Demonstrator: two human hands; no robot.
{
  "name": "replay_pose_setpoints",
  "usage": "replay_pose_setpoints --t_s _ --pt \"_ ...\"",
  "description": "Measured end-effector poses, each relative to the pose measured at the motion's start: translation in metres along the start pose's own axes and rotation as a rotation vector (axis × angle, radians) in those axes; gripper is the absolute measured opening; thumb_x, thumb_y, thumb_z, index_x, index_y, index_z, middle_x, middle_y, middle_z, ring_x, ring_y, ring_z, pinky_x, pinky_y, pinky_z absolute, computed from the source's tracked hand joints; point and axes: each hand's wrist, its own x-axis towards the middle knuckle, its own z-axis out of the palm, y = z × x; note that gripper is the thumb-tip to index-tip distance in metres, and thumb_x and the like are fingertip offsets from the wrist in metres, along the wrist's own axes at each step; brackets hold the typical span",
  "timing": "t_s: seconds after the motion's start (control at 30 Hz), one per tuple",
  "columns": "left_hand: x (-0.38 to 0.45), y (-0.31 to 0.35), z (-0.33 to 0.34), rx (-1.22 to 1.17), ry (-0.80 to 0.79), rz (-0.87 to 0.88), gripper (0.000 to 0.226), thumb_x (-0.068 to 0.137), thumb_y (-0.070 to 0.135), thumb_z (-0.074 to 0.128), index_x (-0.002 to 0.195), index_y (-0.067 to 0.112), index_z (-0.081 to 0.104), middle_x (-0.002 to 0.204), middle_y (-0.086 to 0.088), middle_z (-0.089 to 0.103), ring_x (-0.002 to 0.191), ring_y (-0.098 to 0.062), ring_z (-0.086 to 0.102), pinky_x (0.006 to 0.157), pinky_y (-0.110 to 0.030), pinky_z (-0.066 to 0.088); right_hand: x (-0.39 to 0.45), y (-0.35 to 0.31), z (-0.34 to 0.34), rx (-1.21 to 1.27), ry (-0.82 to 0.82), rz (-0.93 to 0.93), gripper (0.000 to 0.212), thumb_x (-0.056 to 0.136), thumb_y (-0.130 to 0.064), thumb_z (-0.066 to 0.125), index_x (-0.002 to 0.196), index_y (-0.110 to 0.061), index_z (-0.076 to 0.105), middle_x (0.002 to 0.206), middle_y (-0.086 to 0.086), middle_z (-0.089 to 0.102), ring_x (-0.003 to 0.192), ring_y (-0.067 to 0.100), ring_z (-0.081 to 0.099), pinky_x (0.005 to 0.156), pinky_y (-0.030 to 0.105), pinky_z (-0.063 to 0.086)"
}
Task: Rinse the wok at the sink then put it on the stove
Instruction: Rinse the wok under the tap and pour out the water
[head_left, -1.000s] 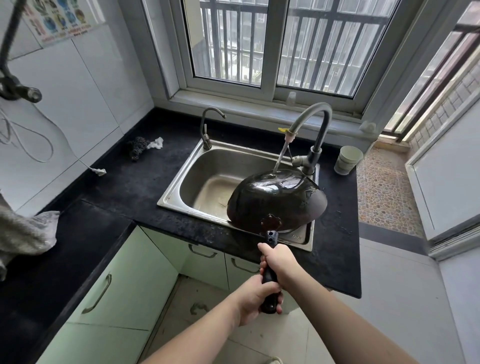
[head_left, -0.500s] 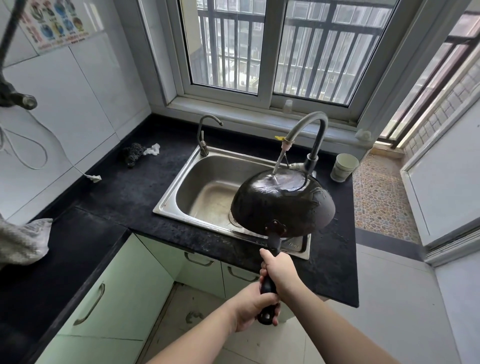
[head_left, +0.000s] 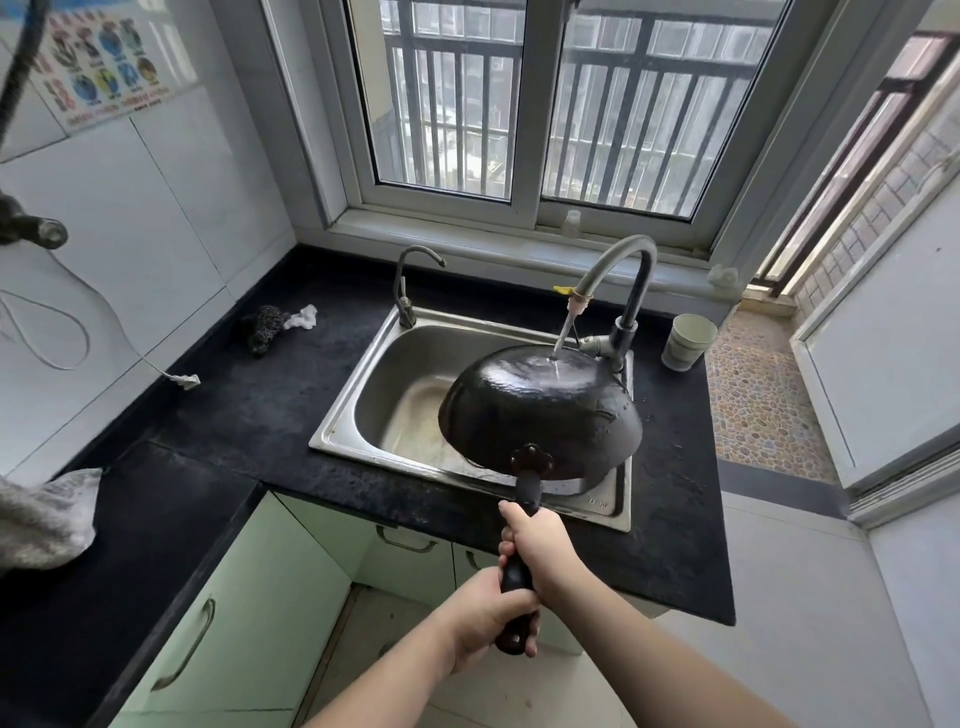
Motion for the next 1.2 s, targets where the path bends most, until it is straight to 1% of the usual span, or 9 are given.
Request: replay_pose_setpoints --t_s 0.2,0.33,0.5,0.73,1.03,1.2 --pt "-0.006 0.004 -0.023 -0.01 0.027 0.009 0.009 0.074 0.01 0.051 0.08 0.003 0.051 0.057 -0.008 0.056 0.044 -0.019 0.054 0.054 -0.025 0.046 0.003 -0.002 0.026 0.011 -0.02 0.018 0.03 0.093 -0.011 0.053 0.068 -0.014 0.037 0.045 -0.002 0.036 0.036 0.01 0.035 0.042 0.022 0.034" --pt "-0.006 0.007 -0.036 -0.001 0.051 0.001 0.007 0.071 0.011 0.051 0.073 0.004 0.05 0.057 -0.008 0.056 0.044 -0.019 0.053 0.054 -0.025 0.046 0.008 -0.002 0.04 0.018 -0.011 0.03 0.029 0.094 -0.013 0.054 0.069 -0.013 0.039 0.045 -0.003 0.037 0.036 0.009 0.035 0.043 0.023 0.034" --pt "-0.001 0.012 -0.049 0.014 0.056 -0.01 0.006 0.07 0.01 0.051 0.07 0.005 0.051 0.056 -0.008 0.055 0.044 -0.018 0.053 0.053 -0.025 0.047 0.02 -0.003 0.05 0.016 0.014 0.041 0.028 0.093 -0.014 0.054 0.069 -0.013 0.041 0.045 -0.003 0.038 0.036 0.01 0.036 0.043 0.023 0.035" --pt "0.008 0.015 -0.059 0.016 0.047 -0.033 0.01 0.065 0.012 0.056 0.071 0.003 0.054 0.058 -0.009 0.054 0.043 -0.017 0.053 0.049 -0.026 0.048 0.037 0.003 0.056 0.088 0.042 0.087 0.034 0.094 -0.015 0.055 0.065 -0.016 0.036 0.043 -0.004 0.034 0.036 0.009 0.032 0.042 0.022 0.033" --pt "0.027 0.004 -0.07 0.088 0.056 -0.061 0.016 0.065 0.017 0.059 0.074 0.004 0.056 0.057 -0.008 0.058 0.042 -0.018 0.056 0.052 -0.025 0.049 0.063 0.014 0.053 0.155 0.04 0.111 0.029 0.094 -0.016 0.055 0.073 -0.018 0.036 0.046 -0.005 0.034 0.036 0.007 0.032 0.04 0.019 0.032" --pt "0.039 0.0 -0.073 0.1 0.063 -0.079 0.024 0.058 0.022 0.061 0.073 0.004 0.056 0.054 -0.007 0.059 0.042 -0.018 0.057 0.053 -0.025 0.049 0.074 0.016 0.051 0.152 0.04 0.119 0.028 0.094 -0.015 0.054 0.072 -0.018 0.038 0.046 -0.005 0.035 0.036 0.007 0.032 0.04 0.019 0.032"
